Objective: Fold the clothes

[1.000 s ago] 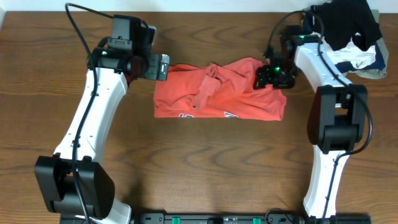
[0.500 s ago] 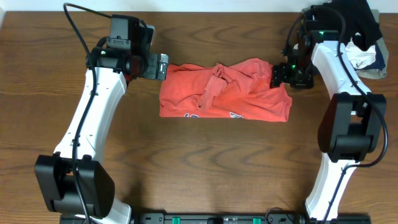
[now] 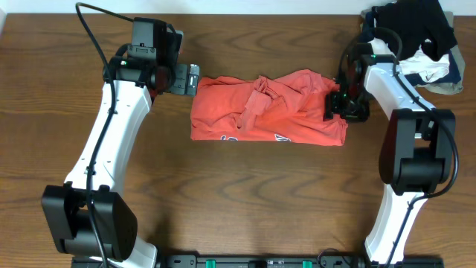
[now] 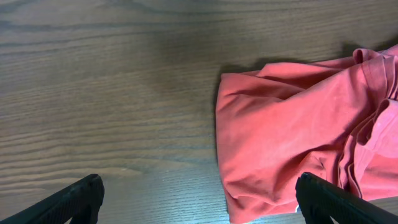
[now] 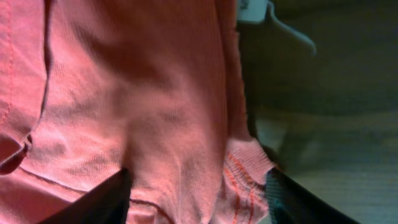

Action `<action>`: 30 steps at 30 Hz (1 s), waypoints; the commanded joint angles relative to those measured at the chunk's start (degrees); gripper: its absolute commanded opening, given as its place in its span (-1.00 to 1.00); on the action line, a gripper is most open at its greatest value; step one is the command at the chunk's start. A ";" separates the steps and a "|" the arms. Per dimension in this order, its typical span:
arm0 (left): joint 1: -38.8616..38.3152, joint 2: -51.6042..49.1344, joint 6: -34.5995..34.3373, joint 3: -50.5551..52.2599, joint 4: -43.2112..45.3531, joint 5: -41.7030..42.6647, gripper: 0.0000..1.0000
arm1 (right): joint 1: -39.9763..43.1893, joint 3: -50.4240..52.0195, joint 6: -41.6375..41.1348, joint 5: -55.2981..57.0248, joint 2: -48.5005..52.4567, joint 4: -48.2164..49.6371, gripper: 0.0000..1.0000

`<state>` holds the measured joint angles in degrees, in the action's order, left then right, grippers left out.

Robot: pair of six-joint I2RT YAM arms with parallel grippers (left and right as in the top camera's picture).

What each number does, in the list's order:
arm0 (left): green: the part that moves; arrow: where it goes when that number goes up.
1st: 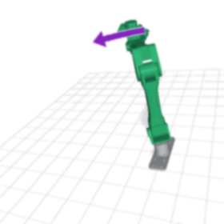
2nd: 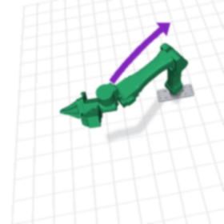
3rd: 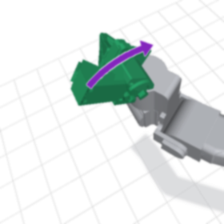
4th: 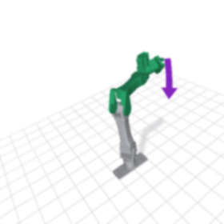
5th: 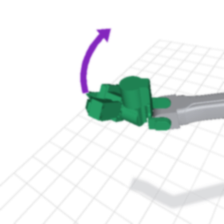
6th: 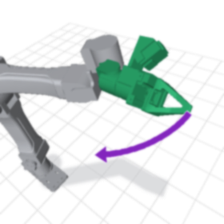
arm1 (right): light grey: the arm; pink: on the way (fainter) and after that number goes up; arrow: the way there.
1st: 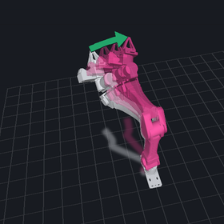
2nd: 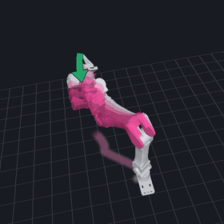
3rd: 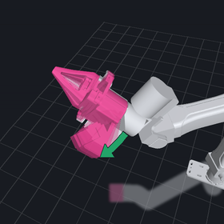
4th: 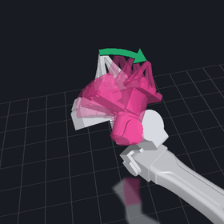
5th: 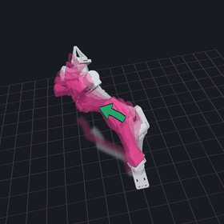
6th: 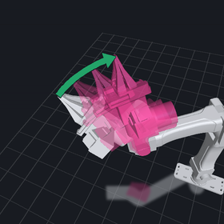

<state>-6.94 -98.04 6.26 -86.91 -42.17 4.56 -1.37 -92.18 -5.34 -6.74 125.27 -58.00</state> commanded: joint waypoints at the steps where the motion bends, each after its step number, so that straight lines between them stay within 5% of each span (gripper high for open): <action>1: 0.17 -0.83 0.96 0.35 -0.02 -0.72 0.99 | -0.94 4.24 -1.60 -6.67 -0.22 4.22 0.18; 12: 0.17 -0.83 0.94 0.39 -0.04 -0.70 0.99 | -2.23 17.31 -13.53 -21.75 -0.22 33.24 0.17; 18: 0.17 -0.83 0.94 0.46 -0.02 -0.70 0.99 | -3.26 17.55 -12.55 -22.67 -0.22 37.27 0.19; 26: 0.17 -0.83 0.98 0.46 -0.24 -0.76 0.99 | -2.05 17.38 -11.72 -22.16 -0.33 38.05 -0.92; 30: 0.20 -0.83 0.98 0.46 -0.20 -2.91 0.99 | 0.94 17.00 -10.16 -22.18 -2.62 36.46 -0.97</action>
<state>-6.96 -98.04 6.26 -86.89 -42.19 3.86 -2.61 -76.53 -17.17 -30.39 122.32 -19.84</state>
